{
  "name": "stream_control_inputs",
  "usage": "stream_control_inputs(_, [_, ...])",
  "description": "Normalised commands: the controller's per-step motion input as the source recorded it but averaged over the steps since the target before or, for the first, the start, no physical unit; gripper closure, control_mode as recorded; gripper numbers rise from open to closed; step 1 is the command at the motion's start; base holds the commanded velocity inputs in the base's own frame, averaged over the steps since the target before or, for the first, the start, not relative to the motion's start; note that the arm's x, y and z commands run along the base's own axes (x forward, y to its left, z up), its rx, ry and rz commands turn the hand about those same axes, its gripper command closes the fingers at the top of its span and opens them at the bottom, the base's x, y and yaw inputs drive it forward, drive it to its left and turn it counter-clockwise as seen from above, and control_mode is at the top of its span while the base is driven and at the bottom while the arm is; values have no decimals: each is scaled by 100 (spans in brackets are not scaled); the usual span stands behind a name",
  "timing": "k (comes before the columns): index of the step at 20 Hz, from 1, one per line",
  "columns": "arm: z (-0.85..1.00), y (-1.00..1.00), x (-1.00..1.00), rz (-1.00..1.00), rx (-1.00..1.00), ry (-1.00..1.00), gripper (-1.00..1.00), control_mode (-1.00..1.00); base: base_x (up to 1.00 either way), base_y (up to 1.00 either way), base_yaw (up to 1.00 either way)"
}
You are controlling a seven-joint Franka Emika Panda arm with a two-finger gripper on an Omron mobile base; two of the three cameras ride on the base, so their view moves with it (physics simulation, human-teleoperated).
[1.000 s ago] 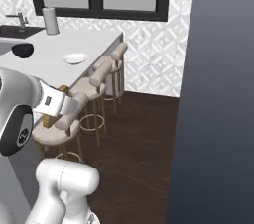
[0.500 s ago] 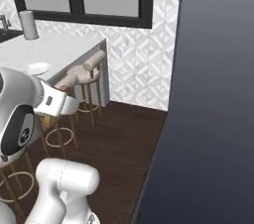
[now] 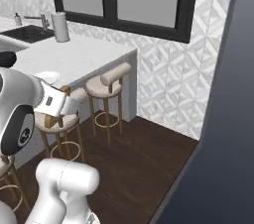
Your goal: Start the toaster. Once the lever pops up, take the bread to the plate on the dining counter.
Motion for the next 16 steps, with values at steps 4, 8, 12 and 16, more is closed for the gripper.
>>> stream_control_inputs(4, [0,0,0,0,0,0,100,100,100,-24,60])
stream_control_inputs(8, [0,0,0,0,0,0,100,100,93,-32,62])
stream_control_inputs(12, [0,0,0,0,0,0,100,100,67,-21,71])
stream_control_inputs(16, [0,0,0,0,0,0,100,100,51,-5,81])
